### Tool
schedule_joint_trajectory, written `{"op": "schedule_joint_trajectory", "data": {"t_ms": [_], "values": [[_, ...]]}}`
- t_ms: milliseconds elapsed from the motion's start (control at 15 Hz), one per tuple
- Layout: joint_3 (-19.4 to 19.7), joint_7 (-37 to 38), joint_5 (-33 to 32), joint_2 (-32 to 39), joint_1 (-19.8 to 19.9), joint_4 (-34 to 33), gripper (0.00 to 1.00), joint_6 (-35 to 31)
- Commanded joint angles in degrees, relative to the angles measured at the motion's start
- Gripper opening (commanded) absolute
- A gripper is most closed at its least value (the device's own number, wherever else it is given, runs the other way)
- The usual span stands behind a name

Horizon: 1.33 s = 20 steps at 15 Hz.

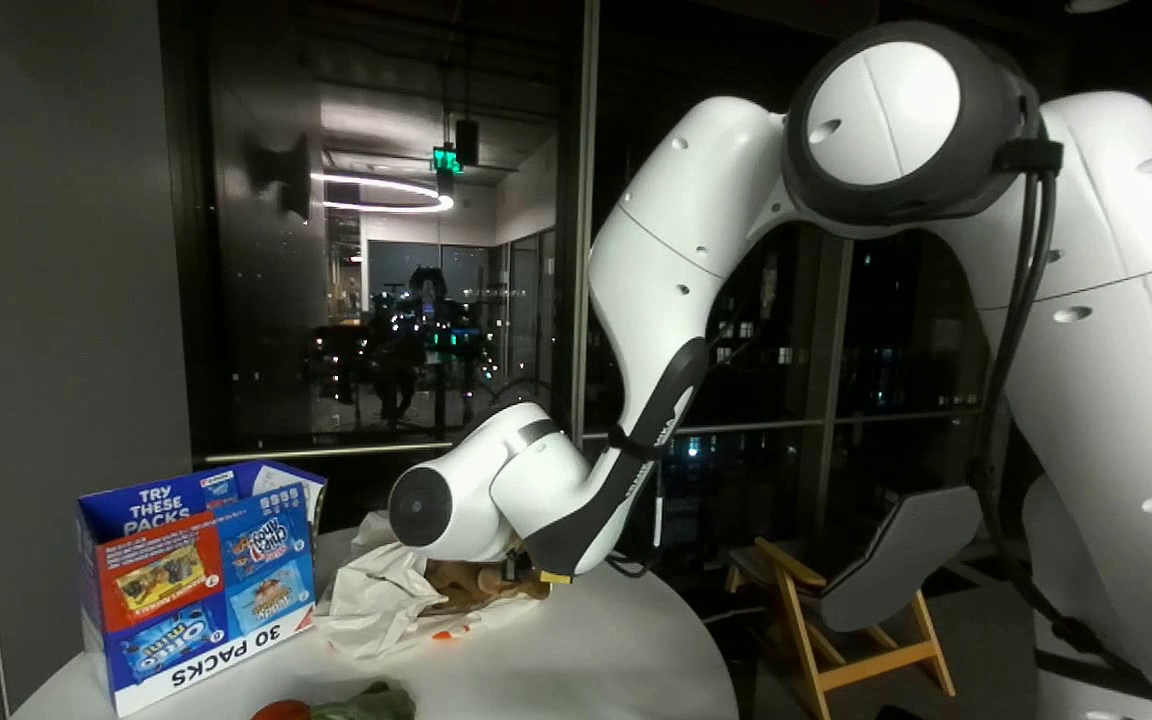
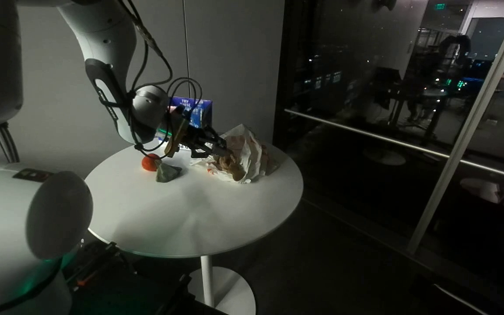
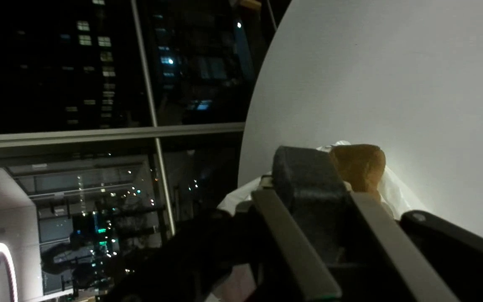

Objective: Pick up all the items on the table except the blue box and put them into the plastic bag one by one

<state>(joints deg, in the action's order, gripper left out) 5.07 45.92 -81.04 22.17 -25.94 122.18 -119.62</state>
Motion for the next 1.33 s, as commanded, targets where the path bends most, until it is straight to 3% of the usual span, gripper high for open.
{"op": "schedule_joint_trajectory", "data": {"t_ms": [0, 200, 467, 1000, 1267], "values": [[-6.4, -3.1, -2.5, 6.1, 4.5, -8.1, 0.15, 10.4], [-9.1, -7.3, -3.3, 10.2, 7.1, -14.3, 0.15, 12.7], [-11.8, -15.2, 0.1, 14.5, 11.3, -22.0, 0.15, 7.1], [-11.0, -22.5, 8.0, 22.3, 11.7, -34.0, 0.15, 13.9], [-10.4, -25.0, 6.2, 25.1, 11.0, -37.5, 0.15, 12.4]]}}
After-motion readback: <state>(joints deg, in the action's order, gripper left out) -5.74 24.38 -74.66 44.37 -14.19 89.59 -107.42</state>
